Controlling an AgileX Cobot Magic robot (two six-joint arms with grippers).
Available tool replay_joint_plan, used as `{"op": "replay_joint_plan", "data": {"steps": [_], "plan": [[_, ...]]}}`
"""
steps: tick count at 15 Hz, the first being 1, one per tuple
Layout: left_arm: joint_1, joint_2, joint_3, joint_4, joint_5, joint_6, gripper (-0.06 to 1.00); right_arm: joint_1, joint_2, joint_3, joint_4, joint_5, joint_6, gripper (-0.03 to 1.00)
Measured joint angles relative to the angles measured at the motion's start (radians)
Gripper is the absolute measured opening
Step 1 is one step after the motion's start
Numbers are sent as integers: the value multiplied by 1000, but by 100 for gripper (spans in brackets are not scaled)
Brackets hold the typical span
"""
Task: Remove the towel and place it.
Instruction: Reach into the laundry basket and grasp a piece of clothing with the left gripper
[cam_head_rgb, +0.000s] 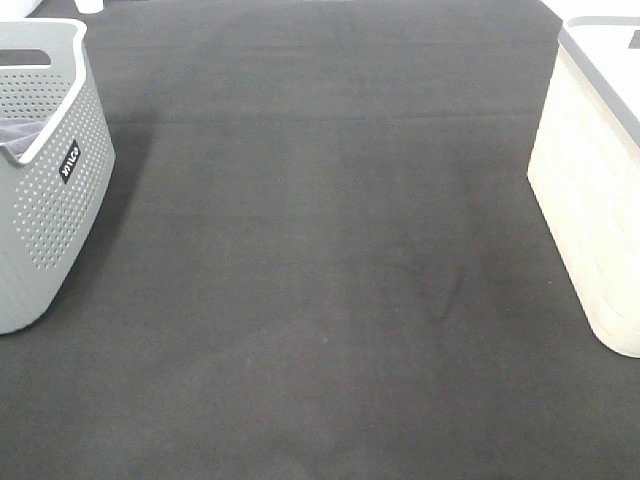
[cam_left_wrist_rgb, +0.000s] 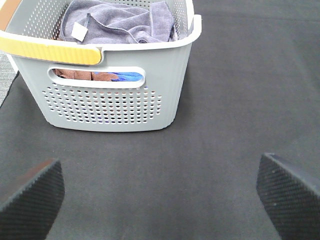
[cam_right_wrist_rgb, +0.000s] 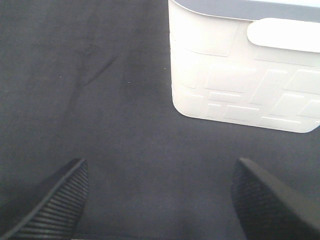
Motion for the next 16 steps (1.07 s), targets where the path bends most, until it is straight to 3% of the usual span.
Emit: {"op": "replay_joint_plan", "data": {"steps": [10,16], "plan": [[0,28,-9,-1,10,-1,99,0,0,0,0,0,0,76],[0,447,-357,-52,95,195,99,0,0,0,0,0,0,76]]}}
